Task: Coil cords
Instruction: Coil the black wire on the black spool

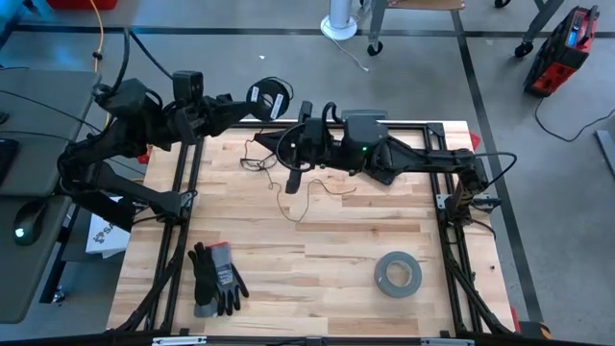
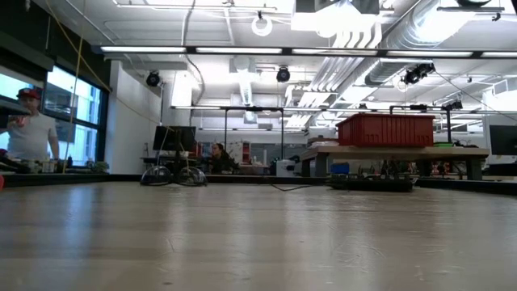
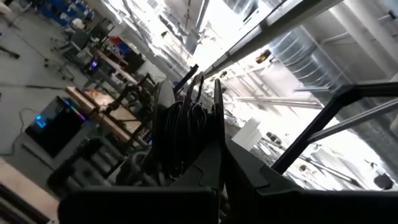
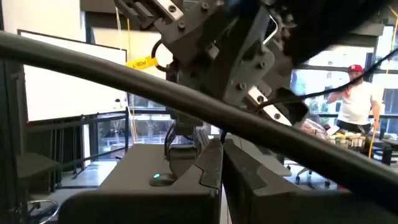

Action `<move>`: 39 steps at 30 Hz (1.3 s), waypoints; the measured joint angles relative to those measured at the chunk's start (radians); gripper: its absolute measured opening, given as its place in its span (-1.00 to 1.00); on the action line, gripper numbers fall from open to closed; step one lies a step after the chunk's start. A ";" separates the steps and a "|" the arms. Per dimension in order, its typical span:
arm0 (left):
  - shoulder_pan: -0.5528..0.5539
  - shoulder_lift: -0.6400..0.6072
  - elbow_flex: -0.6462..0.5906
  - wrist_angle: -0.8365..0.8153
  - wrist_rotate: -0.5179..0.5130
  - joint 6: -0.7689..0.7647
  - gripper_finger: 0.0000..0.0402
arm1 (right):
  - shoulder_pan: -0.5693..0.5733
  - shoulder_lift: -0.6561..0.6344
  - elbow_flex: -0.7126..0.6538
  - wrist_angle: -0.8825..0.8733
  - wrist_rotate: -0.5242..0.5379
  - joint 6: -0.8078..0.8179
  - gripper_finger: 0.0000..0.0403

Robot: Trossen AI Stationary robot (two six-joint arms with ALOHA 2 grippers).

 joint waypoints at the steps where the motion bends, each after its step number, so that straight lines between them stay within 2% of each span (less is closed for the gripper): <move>1: 0.000 0.001 0.000 -0.001 -0.004 0.001 -0.98 | 0.001 0.000 0.000 0.001 0.000 -0.005 -1.00; 10: 0.008 -0.021 0.000 0.021 -0.032 0.038 -0.98 | 0.031 -0.002 0.000 -0.061 0.028 -0.096 -1.00; 21: 0.044 -0.044 0.000 0.012 -0.064 0.026 -0.98 | 0.030 -0.018 0.000 -0.091 0.030 -0.099 -1.00; 33: 0.059 0.024 0.000 0.084 0.038 -0.151 -0.99 | 0.013 0.020 0.000 -0.006 0.015 -0.074 -1.00; 39: 0.059 0.038 0.000 0.068 0.110 -0.206 -0.99 | -0.007 0.024 0.000 0.019 0.015 -0.074 -1.00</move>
